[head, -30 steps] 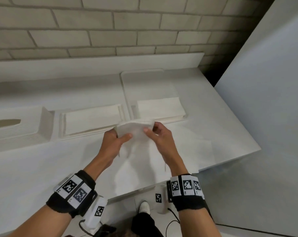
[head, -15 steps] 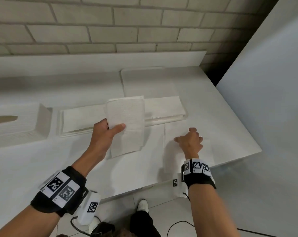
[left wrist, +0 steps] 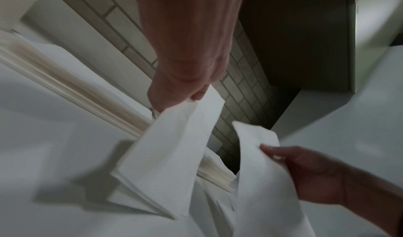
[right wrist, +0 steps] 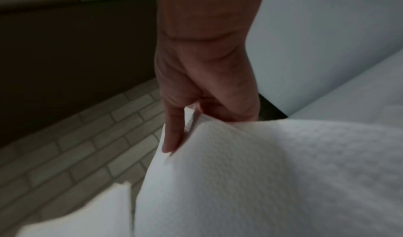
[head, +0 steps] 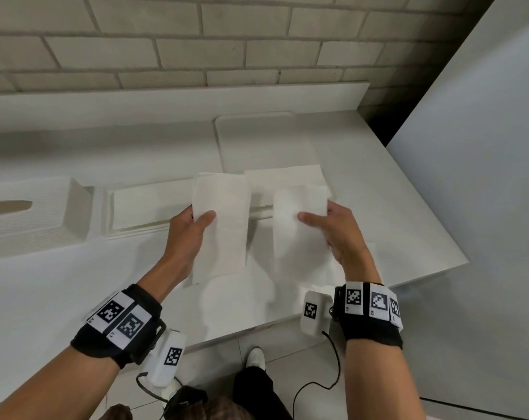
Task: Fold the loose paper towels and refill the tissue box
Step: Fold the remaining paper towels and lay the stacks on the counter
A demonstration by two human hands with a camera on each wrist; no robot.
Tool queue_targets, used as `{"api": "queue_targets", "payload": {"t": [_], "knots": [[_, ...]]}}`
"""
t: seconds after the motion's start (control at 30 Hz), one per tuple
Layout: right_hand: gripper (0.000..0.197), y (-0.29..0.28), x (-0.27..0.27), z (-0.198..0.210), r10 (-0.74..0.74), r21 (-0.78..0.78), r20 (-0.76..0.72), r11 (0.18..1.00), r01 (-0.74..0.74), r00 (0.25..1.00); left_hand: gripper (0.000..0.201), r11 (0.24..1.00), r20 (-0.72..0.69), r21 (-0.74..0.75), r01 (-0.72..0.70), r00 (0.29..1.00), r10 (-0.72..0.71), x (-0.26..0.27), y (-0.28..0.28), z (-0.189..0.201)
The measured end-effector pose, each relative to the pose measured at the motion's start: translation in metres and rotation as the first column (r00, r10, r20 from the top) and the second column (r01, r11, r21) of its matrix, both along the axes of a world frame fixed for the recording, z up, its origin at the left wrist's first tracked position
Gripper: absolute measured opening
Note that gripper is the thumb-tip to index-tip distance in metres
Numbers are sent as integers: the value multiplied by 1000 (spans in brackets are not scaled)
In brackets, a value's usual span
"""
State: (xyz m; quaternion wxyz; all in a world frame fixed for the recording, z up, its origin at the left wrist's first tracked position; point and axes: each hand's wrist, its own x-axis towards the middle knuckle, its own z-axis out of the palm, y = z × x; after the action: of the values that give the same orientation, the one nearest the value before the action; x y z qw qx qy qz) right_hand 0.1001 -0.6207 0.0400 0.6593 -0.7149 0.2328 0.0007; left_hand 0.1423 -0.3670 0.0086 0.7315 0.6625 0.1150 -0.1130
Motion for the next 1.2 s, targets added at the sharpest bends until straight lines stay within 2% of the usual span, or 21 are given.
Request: {"api": "queue_targets", "payload": {"t": [0.1, 0.2, 0.33, 0.47, 0.53, 0.6, 0.7, 0.77, 0.83, 0.87, 0.93, 1.0, 1.1, 1.2], "knots": [[30, 22, 0, 19, 54, 150, 89, 986, -66, 995, 18, 1000, -13, -10, 24, 1000, -24, 3, -8, 5], [33, 43, 4, 22, 65, 250, 130, 963, -96, 989, 18, 996, -43, -24, 80, 996, -81, 4, -18, 11], [36, 65, 6, 14, -14, 170, 129, 985, -8, 992, 19, 973, -66, -89, 211, 974, -217, -3, -31, 23], [31, 74, 2, 2, -122, 130, 122, 986, 106, 985, 45, 905, -127, -286, 314, 924, -360, -8, -39, 23], [28, 73, -1, -5, -155, 122, 119, 983, 140, 981, 41, 902, -77, -223, 370, 915, -395, -11, -44, 17], [25, 64, -4, -11, -183, 113, 120, 979, 169, 976, 26, 932, -33, -73, 356, 933, -359, -13, -50, 11], [17, 30, -12, -20, -306, -63, 102, 948, 313, 947, 16, 954, -50, -34, 297, 953, -299, -11, -55, 5], [18, -6, -20, -35, -394, -353, 16, 858, 374, 919, 14, 953, -51, -24, 301, 952, -302, -7, -54, 6], [32, -38, -31, -54, -484, -614, -170, 734, 292, 858, 14, 954, -44, -17, 299, 953, -299, -4, -53, 5], [39, -49, -37, -62, -530, -674, -265, 699, 239, 805, 15, 955, -40, -16, 297, 954, -297, -3, -53, 5], [54, -62, -46, -71, -584, -719, -402, 678, 152, 705, 17, 959, -39, -12, 283, 958, -283, -2, -52, 4], [68, -68, -49, -70, -585, -717, -468, 689, 102, 662, 16, 963, -44, -11, 270, 962, -270, -1, -51, 3], [72, -76, -49, -67, -558, -674, -510, 732, 99, 655, 13, 966, -65, -2, 259, 964, -259, -1, -50, -1], [55, -81, -49, -66, -526, -634, -486, 762, 133, 699, 14, 967, -81, -13, 253, 964, -253, -1, -46, -2]]}}
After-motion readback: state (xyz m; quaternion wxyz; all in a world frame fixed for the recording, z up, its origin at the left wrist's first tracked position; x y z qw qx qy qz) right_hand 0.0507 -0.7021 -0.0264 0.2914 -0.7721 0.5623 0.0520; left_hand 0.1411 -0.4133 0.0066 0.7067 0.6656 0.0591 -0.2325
